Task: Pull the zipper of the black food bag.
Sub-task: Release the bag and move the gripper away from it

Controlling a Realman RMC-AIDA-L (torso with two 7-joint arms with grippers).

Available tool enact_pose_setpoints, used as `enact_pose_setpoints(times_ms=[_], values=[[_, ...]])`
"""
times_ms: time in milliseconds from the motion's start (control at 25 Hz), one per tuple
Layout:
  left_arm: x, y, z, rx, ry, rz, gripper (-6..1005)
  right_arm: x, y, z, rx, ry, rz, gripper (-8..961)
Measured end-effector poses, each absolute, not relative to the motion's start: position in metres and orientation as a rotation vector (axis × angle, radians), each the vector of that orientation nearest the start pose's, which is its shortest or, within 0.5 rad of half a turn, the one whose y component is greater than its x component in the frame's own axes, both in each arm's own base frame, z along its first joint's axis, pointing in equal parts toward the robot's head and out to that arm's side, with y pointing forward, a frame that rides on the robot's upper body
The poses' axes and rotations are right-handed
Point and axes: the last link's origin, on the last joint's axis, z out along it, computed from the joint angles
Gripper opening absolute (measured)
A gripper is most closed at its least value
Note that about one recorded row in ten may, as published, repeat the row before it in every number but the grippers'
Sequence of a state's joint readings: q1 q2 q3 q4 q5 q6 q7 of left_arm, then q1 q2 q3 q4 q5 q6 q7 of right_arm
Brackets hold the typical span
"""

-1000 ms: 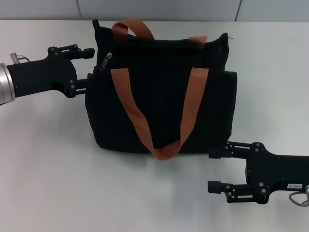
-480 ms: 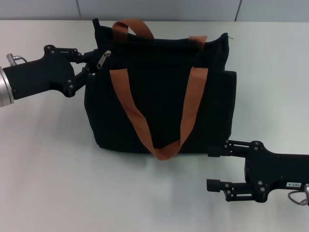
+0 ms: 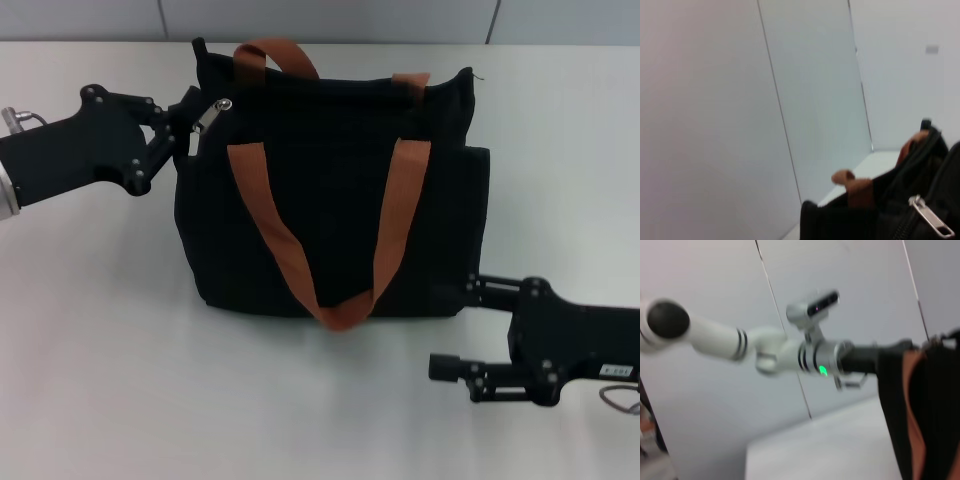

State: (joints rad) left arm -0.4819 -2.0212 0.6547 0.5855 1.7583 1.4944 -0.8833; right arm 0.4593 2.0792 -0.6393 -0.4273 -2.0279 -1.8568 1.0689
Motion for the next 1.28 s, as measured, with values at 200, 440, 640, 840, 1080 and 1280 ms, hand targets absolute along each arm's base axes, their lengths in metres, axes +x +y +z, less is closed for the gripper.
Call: enact_pose_setpoints(times_ms=[200, 440, 640, 840, 1080, 1280], values=[[-0.279, 0.336, 0.037, -2.42, -0.065, -0.736, 22, 0.239, 0.263, -0.006, -2.839, 0.568, 1.361, 760], [-0.278, 0.334, 0.034, -2.394, -0.047, -0.746, 22, 0.204, 0.295, 0.01, -2.855, 0.854, 1.498, 760], [-0.278, 0.333, 0.033, -2.373, -0.033, -0.755, 22, 0.171, 0.329, 0.015, -2.894, 1.041, 1.435, 759], [-0.279, 0.333, 0.034, -2.358, -0.048, -0.752, 22, 0.144, 0.354, 0.015, -2.889, 1.221, 1.351, 759], [-0.279, 0.333, 0.033, -2.353, -0.052, -0.758, 22, 0.118, 0.376, 0.006, -2.904, 1.36, 1.14, 759], [-0.279, 0.332, 0.033, -2.348, -0.054, -0.762, 22, 0.101, 0.389, -0.011, -2.916, 1.436, 0.922, 729]])
